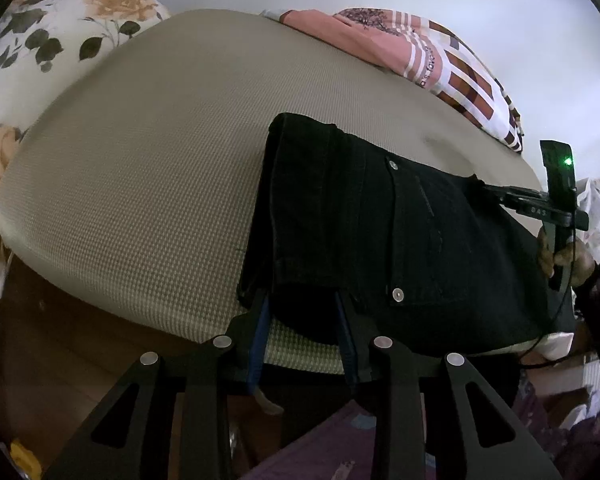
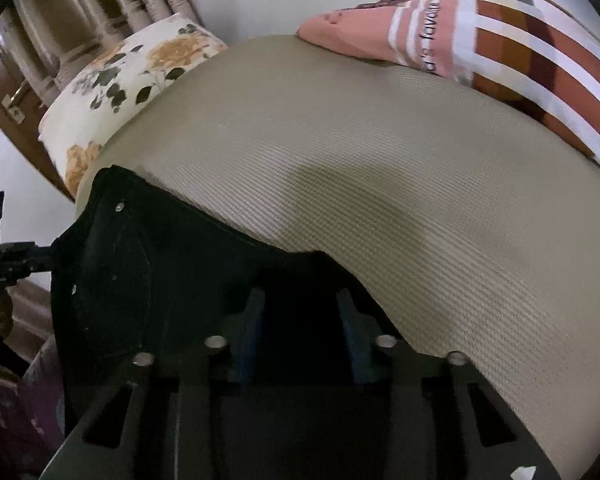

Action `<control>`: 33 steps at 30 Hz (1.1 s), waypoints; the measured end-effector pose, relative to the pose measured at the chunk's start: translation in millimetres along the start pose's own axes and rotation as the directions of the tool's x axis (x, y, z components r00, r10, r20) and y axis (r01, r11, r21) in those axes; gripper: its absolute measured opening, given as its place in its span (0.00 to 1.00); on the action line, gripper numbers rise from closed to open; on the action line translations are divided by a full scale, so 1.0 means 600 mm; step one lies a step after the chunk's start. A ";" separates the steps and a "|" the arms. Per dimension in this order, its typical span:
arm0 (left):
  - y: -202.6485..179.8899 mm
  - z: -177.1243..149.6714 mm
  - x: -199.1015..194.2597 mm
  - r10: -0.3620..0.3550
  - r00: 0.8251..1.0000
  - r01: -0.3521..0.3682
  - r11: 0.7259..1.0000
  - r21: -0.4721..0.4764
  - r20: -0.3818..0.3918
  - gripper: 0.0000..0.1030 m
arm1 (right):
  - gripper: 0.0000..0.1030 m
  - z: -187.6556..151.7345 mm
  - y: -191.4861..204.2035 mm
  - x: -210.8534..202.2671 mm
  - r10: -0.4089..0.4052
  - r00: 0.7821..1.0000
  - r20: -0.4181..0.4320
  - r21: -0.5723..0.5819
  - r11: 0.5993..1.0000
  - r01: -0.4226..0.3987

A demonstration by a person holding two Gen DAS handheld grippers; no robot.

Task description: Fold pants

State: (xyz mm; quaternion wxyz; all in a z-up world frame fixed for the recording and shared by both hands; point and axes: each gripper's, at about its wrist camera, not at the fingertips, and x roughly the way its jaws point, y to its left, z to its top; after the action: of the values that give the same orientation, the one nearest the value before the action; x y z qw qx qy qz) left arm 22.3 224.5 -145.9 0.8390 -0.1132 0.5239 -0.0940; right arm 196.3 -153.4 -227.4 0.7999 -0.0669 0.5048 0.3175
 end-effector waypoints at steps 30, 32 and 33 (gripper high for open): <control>0.028 0.165 0.066 -0.129 0.991 0.128 0.992 -0.021 -0.041 0.32 | 0.06 0.006 -0.050 0.016 -0.056 0.977 0.205 0.229 0.973 0.007; 0.032 0.179 0.087 -0.173 0.981 0.171 0.985 -0.034 -0.091 0.33 | 0.07 0.006 -0.050 0.016 -0.056 0.977 0.207 0.230 0.973 0.007; 0.031 0.186 0.099 -0.182 0.976 0.180 0.983 -0.025 -0.119 0.33 | 0.07 0.006 -0.051 0.016 -0.053 0.977 0.208 0.234 0.972 0.003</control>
State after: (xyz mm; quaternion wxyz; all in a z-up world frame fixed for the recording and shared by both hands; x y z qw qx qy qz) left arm 149.3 235.9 -154.5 0.7929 -0.1605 0.5617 -0.1732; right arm 219.7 -171.9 -240.4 0.8562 0.0544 0.4489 0.2500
